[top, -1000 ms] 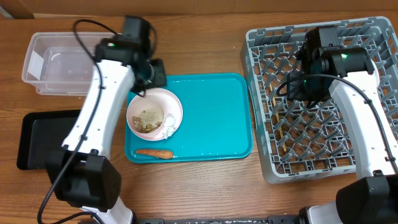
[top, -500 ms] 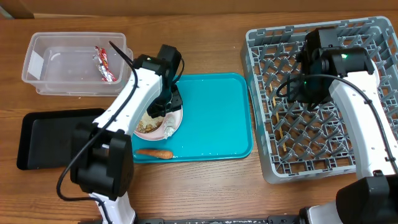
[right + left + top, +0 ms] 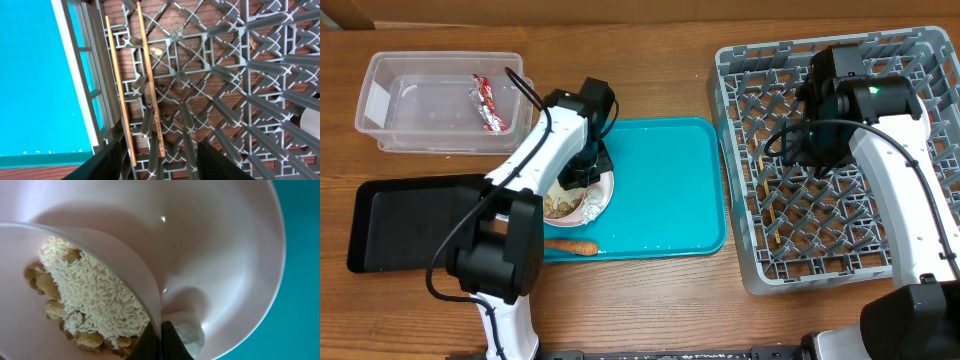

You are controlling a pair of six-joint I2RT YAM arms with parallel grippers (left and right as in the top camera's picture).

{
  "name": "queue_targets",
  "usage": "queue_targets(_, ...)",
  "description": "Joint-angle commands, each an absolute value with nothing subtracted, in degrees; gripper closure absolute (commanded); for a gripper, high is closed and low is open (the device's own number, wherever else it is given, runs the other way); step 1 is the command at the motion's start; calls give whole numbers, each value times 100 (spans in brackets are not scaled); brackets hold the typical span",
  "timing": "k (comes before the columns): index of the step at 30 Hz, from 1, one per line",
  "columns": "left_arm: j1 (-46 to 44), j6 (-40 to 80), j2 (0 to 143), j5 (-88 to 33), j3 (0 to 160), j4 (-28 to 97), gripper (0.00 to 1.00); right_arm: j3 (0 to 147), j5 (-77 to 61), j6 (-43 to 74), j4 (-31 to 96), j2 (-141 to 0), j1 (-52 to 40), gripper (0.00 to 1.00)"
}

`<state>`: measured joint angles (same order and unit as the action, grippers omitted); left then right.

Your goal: Sort waste into correct bins and load items into the dishwasher

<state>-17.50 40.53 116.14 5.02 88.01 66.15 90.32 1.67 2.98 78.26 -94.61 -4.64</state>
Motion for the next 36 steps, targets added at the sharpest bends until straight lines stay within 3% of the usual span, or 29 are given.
queue_targets(1,-1647,3940,11281,510,9437,7037,96,9157,119,322,7813,-9365,-475,49)
queue_targets(11,-1428,3782,10141,502,9896,8112,96,9157,123,320,7813,-9365,-473,49)
queue_targets(19,-460,2738,9485,27,9732,8294,96,9157,123,320,7813,-9365,-473,49)
queue_targets(36,2722,-735,9343,-3981,7907,6987,96,9157,121,320,7811,-9365,-475,50)
